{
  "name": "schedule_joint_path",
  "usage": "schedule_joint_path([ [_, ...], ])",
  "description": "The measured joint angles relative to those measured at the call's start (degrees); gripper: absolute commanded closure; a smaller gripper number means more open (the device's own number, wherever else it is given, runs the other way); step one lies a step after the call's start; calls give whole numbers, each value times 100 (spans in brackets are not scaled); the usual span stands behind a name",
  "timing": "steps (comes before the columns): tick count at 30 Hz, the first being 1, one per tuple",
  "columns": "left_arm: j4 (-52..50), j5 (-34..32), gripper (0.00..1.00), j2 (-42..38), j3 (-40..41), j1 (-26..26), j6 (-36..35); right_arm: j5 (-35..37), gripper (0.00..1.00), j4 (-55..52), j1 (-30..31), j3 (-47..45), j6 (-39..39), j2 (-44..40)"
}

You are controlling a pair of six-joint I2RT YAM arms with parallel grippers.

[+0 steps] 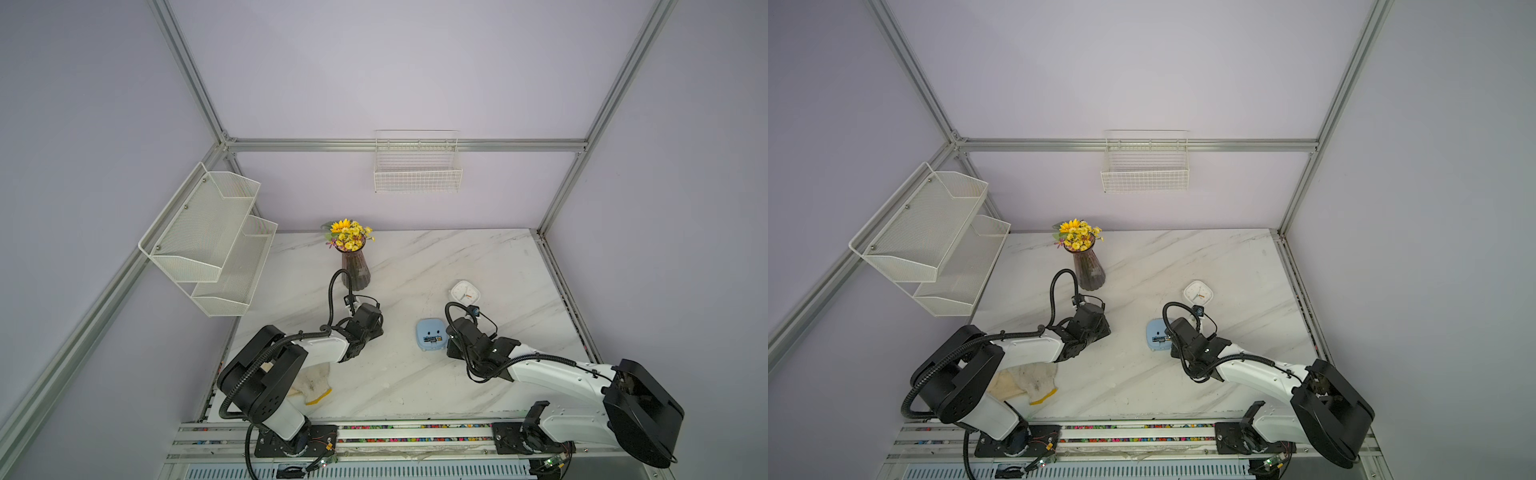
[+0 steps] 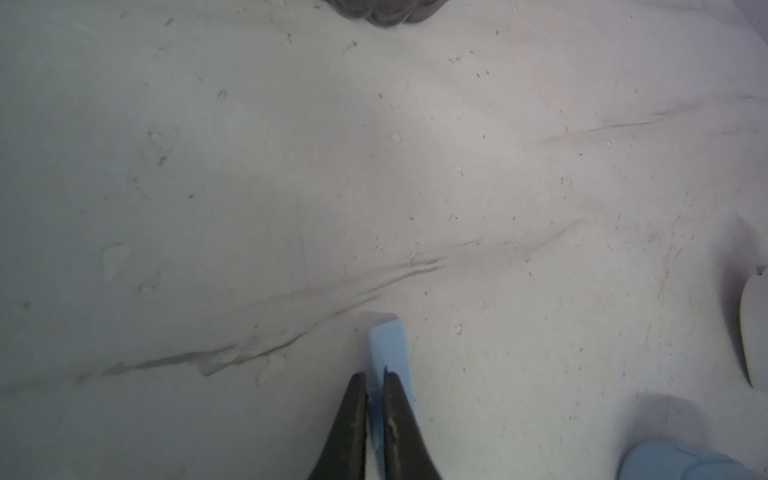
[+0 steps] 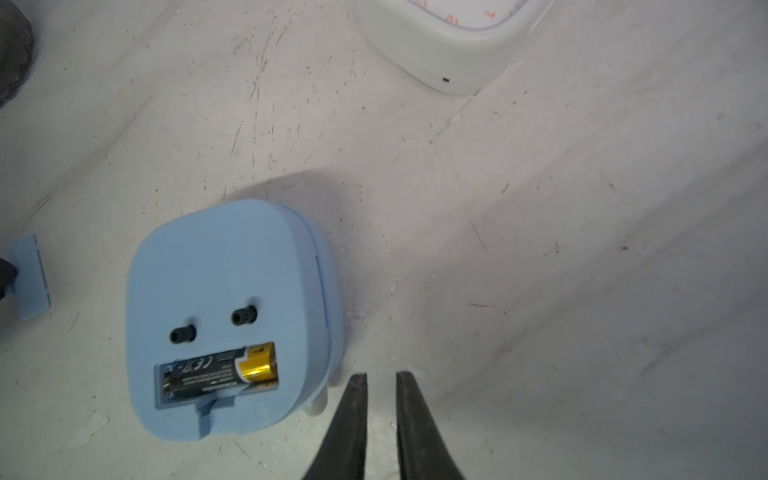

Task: Insert the battery into the alarm
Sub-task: Adjust the alarm at the center of the board.

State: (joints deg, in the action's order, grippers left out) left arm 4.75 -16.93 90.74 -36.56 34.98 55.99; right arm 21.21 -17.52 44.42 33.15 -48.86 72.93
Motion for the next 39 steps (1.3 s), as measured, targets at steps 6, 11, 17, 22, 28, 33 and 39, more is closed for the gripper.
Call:
schedule_joint_path([
  [6,35,2,96,2,0,-11,20,33,82,4,-37,-11,-20,0],
  [11,37,15,97,2,-2,-11,50,61,81,4,-155,-33,-37,0],
  [17,33,85,98,13,-26,-11,61,79,80,11,-402,-33,-17,13],
  [22,-17,225,99,-120,-20,-11,98,-33,80,127,-525,-33,66,114],
  [28,61,581,100,-603,33,-11,223,-378,85,415,-544,-33,267,417],
  [33,188,863,100,-839,293,-11,380,-708,86,640,-542,-103,372,507],
  [39,208,1019,100,-1121,562,-11,555,-960,86,850,-439,-262,389,509],
])
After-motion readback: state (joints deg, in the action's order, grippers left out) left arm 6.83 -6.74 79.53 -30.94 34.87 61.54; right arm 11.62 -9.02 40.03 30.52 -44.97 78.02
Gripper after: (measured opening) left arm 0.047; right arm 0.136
